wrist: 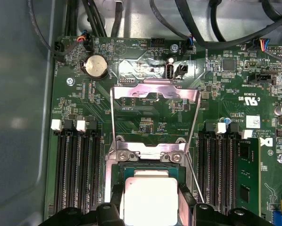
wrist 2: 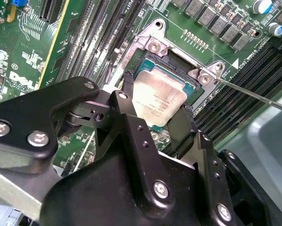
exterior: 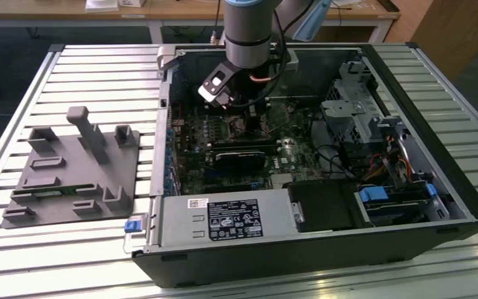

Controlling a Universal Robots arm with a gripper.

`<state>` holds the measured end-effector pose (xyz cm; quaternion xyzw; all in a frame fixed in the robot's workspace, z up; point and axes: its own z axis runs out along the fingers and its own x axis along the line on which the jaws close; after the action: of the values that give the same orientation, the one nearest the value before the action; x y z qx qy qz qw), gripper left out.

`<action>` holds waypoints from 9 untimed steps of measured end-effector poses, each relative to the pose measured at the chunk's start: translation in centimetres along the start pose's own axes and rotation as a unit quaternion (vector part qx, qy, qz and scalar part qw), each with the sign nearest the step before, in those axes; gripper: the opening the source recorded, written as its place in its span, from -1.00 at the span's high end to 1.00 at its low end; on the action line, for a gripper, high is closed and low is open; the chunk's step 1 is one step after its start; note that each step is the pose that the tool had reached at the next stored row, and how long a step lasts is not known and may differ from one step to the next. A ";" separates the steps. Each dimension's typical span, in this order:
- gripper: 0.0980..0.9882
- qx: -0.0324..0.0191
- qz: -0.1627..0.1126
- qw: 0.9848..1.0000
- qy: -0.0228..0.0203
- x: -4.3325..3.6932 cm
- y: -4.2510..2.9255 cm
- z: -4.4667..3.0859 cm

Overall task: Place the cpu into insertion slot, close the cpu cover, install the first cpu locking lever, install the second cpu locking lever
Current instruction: 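Place the cpu into insertion slot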

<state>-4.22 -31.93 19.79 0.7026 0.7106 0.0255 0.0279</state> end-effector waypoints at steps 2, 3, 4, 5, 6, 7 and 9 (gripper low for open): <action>0.01 0.000 0.000 1.000 0.000 0.00 0.00 0.04; 0.01 0.000 0.000 1.000 0.000 0.00 0.00 0.06; 0.01 0.000 0.000 1.000 0.000 0.00 -0.01 0.09; 0.01 0.000 0.000 1.000 0.000 0.00 -0.01 0.11; 0.01 0.000 0.000 1.000 0.000 0.00 -0.01 0.13; 0.01 0.000 0.000 1.000 0.000 0.00 -0.01 0.17; 0.01 0.000 0.000 1.000 0.000 0.00 -0.02 0.21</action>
<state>-4.22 -31.93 19.58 0.7026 0.7106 0.0254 0.0280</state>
